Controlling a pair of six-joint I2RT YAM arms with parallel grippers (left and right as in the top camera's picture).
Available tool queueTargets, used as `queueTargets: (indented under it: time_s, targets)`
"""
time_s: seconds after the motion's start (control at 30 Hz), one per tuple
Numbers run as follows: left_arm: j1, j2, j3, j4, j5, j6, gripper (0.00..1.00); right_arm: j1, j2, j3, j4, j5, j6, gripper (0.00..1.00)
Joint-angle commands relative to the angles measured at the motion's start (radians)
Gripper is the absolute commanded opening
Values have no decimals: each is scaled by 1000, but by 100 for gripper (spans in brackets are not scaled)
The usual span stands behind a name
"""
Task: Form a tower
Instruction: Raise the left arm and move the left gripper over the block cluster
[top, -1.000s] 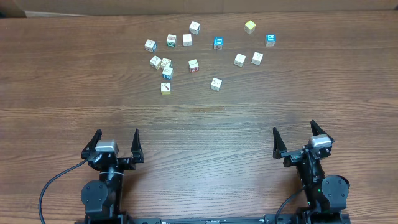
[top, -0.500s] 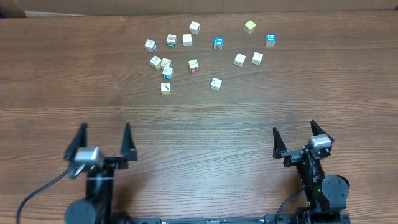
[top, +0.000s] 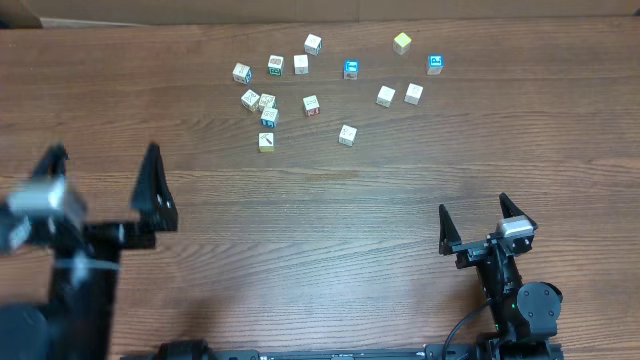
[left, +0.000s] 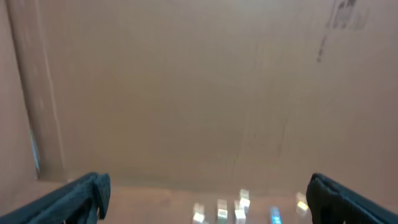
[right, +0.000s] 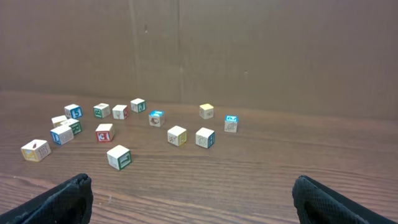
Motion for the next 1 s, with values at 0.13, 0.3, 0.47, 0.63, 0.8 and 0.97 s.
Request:
queueTargets:
  time_s: [0.13, 0.3, 0.47, 0.63, 0.8, 0.97]
  targets:
    - [4, 379, 509, -451, 22, -6, 100, 4, -10, -10, 4, 8, -5, 100]
    - [4, 483, 558, -602, 18, -6, 100, 4, -10, -10, 4, 8, -5, 100]
    - [4, 590, 558, -724, 19, -7, 100, 4, -10, -10, 4, 8, -5, 100]
    - [4, 701, 558, -741, 68, -8, 48, 4, -10, -10, 4, 8, -5, 100]
    - [3, 803, 558, -745, 230, -24, 4, 4, -10, -10, 4, 8, -5, 100]
    - [3, 876, 558, -763, 255, -75, 4, 4, -10, -10, 4, 8, -5, 100]
